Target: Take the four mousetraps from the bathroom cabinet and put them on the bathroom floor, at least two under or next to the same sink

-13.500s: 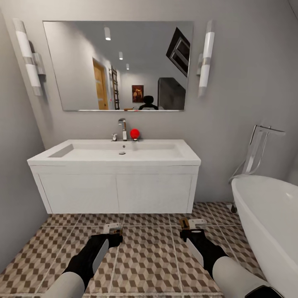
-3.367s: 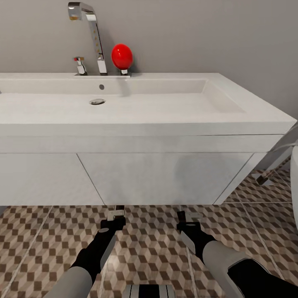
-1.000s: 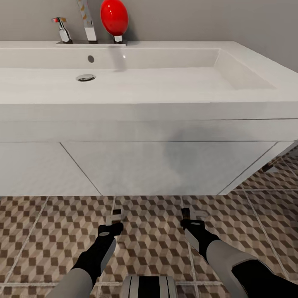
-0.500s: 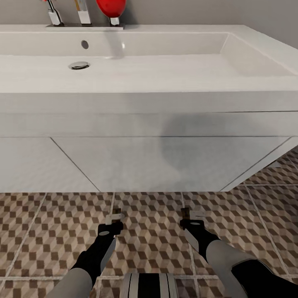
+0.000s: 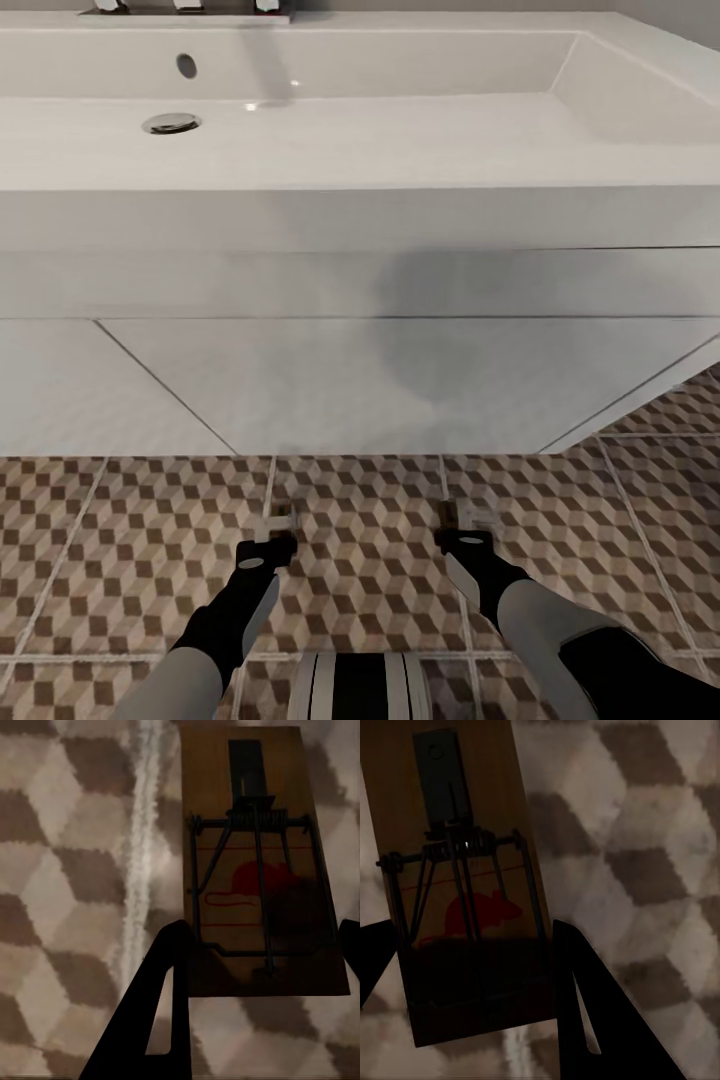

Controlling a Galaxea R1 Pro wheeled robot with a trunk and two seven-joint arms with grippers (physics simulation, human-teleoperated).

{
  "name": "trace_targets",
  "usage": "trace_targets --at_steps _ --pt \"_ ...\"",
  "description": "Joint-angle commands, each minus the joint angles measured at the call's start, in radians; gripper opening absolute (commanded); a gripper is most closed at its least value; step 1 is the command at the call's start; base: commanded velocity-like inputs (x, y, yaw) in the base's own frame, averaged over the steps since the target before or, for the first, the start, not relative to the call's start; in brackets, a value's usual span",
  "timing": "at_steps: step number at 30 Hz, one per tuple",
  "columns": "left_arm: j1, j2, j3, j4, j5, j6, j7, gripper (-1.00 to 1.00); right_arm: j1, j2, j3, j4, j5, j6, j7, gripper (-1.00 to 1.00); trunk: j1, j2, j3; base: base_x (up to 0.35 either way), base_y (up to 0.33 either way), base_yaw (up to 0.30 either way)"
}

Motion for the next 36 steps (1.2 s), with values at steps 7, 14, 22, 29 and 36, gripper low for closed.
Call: trace_targets --at_steps 7,14,22,29,36 --pt "0.000 0.001 -0.003 -0.003 0.000 0.006 0.008 -1.00 0.000 -0.001 0.009 -0.002 -0.010 0.006 -0.005 -1.00 0.001 -0.001 -0.012 0.000 0.000 0.000" --pt "0.000 0.000 -0.002 -0.007 -0.001 -0.001 0.008 -1.00 0.000 -0.001 0.009 -0.002 -0.010 0.006 -0.005 -1.00 0.001 -0.001 -0.012 0.000 0.000 0.000" --pt "0.000 0.000 -0.002 -0.006 -0.004 -0.007 0.008 -1.00 0.000 0.000 0.010 -0.002 -0.010 0.005 -0.005 -1.00 0.001 -0.001 -0.012 0.084 0.017 0.000" --pt "0.000 0.000 -0.002 -0.006 -0.004 -0.007 0.008 -1.00 0.000 0.001 0.010 -0.002 -0.010 0.005 -0.005 -1.00 0.001 -0.001 -0.012 0.294 0.077 0.000" --pt "0.000 0.000 -0.002 -0.006 -0.001 -0.007 0.008 -1.00 0.000 0.002 0.009 -0.002 0.007 0.005 -0.005 -1.00 0.001 -0.001 -0.012 0.139 0.022 0.000"
